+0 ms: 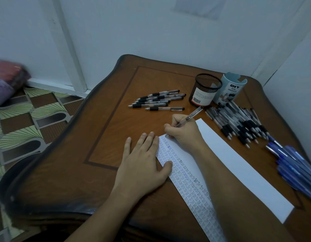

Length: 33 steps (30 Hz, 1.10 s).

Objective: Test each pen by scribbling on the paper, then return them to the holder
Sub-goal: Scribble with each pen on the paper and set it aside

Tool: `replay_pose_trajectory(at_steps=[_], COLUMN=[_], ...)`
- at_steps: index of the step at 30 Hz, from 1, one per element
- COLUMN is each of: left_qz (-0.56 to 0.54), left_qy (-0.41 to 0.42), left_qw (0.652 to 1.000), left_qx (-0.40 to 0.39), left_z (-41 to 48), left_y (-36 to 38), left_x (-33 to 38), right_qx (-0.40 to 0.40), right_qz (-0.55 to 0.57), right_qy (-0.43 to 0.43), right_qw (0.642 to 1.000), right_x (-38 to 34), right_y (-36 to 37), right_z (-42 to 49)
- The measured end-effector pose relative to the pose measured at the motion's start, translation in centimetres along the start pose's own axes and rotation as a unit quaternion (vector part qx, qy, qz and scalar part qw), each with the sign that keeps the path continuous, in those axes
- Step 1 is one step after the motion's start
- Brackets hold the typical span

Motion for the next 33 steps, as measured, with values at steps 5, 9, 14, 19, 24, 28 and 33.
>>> replay_pose_trajectory(at_steps=[5,9,14,19,24,28,33], left_qz=[0.007,0.01,0.009,0.009,0.004,0.008,0.006], left_qy=[0.0,0.0,-0.001,-0.001,0.001,-0.001,0.0], left_qw=[1.0,1.0,1.0,1.0,1.0,1.0,1.0], left_qx=[-0.002,-0.004,-0.003,-0.002,-0.003,-0.003,0.0], left_z=[0.05,0.04,0.03,0.02,0.1,0.05,0.07], left_y=[0.07,0.1,0.04,0.1,0.13,0.19,0.15], left_x=[0.01,-0.03,0.02,-0.02,-0.01,0.03,0.02], right_qx=[0.007,0.003,0.019,0.011,0.012,0.022,0.015], right_qz=[-0.01,-0.018,-0.019,-0.019,-0.01,-0.018,-0.013], right_qy=[0.002,0.0,-0.026,-0.006,-0.004,-0.019,-0.018], right_qw=[1.0,1.0,0.999,1.0,1.0,0.999,1.0], right_x=[-0.11,-0.19,-0.35,-0.16,-0.01,-0.35,-0.39], right_y=[-0.12,0.09,-0.25,0.0,-0.16,-0.19,0.01], right_z=[-0.02,-0.08,0.01,-0.1,0.13,-0.07,-0.22])
Point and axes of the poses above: each hand's wrist, its own z-axis towards the middle knuckle, its own y-axis out of the palm, x = y × z, the point moved 5 cm from there along z, towards the middle knuckle, and after that the axes turned 13 degrees about z, right-handed, at the moved point
